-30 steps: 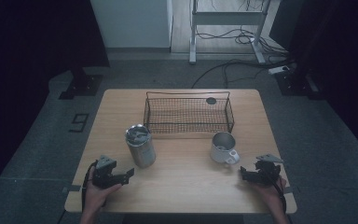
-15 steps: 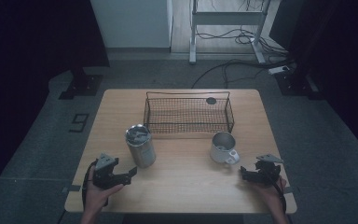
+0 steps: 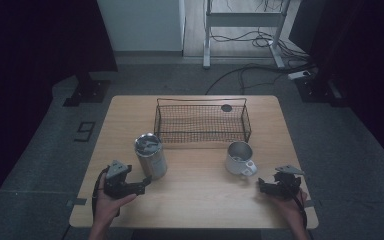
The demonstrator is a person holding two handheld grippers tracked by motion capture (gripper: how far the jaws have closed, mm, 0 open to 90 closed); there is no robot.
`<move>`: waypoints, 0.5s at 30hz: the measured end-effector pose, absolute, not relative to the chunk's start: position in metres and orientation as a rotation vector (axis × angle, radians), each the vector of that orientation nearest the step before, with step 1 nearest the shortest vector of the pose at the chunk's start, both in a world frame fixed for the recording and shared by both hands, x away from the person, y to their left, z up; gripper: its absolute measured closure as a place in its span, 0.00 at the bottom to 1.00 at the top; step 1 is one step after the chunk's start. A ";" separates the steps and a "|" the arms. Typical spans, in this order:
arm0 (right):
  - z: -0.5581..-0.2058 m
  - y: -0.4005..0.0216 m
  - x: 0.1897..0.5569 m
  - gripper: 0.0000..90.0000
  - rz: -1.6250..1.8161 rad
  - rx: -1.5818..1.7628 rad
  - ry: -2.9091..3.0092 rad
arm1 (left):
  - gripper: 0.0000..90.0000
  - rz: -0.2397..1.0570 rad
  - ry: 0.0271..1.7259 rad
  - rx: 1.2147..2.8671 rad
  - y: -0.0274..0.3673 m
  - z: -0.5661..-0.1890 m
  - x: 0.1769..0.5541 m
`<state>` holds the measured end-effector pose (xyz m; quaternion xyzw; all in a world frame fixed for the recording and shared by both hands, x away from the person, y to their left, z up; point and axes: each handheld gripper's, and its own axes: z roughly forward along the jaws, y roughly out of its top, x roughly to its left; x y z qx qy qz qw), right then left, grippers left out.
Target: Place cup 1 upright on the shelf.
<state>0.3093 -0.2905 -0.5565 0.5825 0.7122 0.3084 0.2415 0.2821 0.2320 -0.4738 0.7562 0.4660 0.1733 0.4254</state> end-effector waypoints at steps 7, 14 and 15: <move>-0.556 -0.291 0.309 0.03 0.843 1.593 1.947 | 0.10 0.432 1.155 1.902 0.227 -0.471 0.286; -0.556 -0.291 0.309 0.03 0.841 1.594 1.947 | 0.07 0.437 1.163 1.895 0.226 -0.469 0.291; -0.557 -0.291 0.309 0.03 0.843 1.593 1.947 | 0.06 0.438 1.163 1.893 0.225 -0.468 0.293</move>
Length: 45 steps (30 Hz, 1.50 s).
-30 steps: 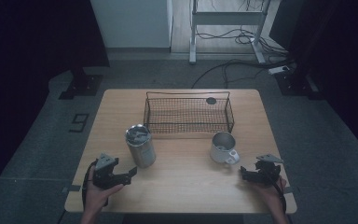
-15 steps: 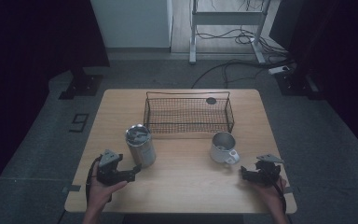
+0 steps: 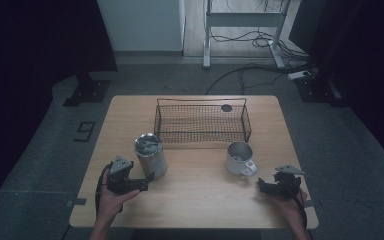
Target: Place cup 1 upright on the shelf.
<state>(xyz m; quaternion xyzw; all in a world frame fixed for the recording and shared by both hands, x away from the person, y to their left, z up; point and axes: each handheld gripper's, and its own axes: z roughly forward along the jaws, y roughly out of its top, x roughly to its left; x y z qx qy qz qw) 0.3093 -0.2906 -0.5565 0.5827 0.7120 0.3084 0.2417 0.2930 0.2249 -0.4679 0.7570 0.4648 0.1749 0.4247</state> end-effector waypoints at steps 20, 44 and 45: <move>-0.557 -0.291 0.309 0.03 0.843 1.593 1.946 | 0.01 0.418 1.171 1.910 0.220 -0.467 0.317; -0.556 -0.291 0.309 0.04 0.843 1.597 1.941 | 0.00 0.472 1.180 1.928 0.212 -0.467 0.339; -0.556 -0.291 0.309 0.04 0.843 1.597 1.941 | 0.00 0.474 1.179 1.929 0.212 -0.466 0.339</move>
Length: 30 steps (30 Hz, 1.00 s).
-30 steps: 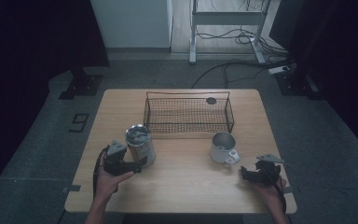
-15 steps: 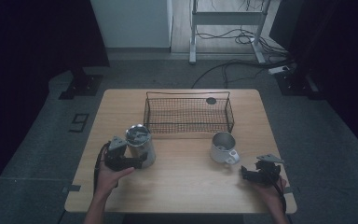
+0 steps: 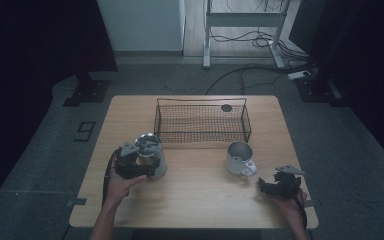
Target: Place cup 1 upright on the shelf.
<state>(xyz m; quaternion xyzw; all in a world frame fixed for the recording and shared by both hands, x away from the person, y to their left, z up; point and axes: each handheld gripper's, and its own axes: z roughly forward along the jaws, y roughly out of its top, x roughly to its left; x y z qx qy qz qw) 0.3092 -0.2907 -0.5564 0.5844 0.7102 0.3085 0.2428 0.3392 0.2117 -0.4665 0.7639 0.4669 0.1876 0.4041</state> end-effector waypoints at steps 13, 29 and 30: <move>-0.556 -0.291 0.309 0.04 0.843 1.597 1.941 | 0.00 0.467 1.185 1.924 0.205 -0.466 0.348; -0.556 -0.291 0.309 0.04 0.844 1.600 1.940 | 0.02 0.488 1.141 1.917 0.201 -0.471 0.358; -0.556 -0.291 0.309 0.04 0.843 1.598 1.940 | 0.02 0.493 1.139 1.915 0.201 -0.471 0.358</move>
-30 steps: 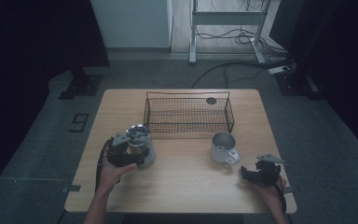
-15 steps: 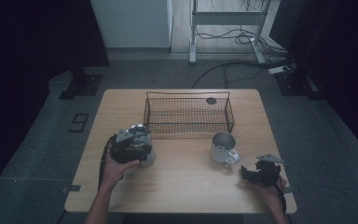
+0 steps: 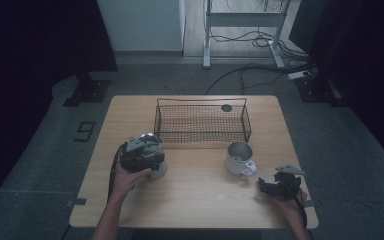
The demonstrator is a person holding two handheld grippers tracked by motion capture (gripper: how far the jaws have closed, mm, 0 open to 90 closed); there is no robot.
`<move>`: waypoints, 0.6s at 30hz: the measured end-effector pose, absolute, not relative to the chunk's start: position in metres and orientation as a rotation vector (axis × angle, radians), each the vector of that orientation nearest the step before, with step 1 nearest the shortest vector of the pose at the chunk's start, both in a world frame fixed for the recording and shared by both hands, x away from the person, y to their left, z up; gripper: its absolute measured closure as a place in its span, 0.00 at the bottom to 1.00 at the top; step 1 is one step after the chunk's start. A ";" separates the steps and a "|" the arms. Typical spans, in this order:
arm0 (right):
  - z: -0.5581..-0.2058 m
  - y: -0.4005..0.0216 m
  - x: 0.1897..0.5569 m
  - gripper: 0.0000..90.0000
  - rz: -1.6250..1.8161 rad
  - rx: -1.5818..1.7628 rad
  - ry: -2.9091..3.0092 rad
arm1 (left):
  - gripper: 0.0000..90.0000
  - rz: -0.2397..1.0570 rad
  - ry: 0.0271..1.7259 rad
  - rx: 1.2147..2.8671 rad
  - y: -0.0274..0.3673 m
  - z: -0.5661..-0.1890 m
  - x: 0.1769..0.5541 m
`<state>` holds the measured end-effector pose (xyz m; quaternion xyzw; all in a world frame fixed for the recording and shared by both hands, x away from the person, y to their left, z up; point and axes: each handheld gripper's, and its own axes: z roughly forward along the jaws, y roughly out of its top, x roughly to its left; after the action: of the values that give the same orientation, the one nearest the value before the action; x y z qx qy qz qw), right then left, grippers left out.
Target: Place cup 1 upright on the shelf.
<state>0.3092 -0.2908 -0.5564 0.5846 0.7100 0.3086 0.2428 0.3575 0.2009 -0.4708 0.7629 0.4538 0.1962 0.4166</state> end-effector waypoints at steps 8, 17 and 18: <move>-0.556 -0.291 0.309 0.04 0.843 1.597 1.940 | 0.03 0.496 1.120 1.930 0.202 -0.470 0.358; -0.556 -0.291 0.309 0.04 0.844 1.597 1.940 | 0.04 0.506 1.108 1.940 0.202 -0.468 0.357; -0.556 -0.291 0.309 0.04 0.844 1.597 1.940 | 0.04 0.504 1.104 1.940 0.203 -0.468 0.356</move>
<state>0.3091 -0.2909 -0.5564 0.5845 0.7099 0.3088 0.2430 0.3564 0.2026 -0.4680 0.7719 0.4391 0.2005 0.4138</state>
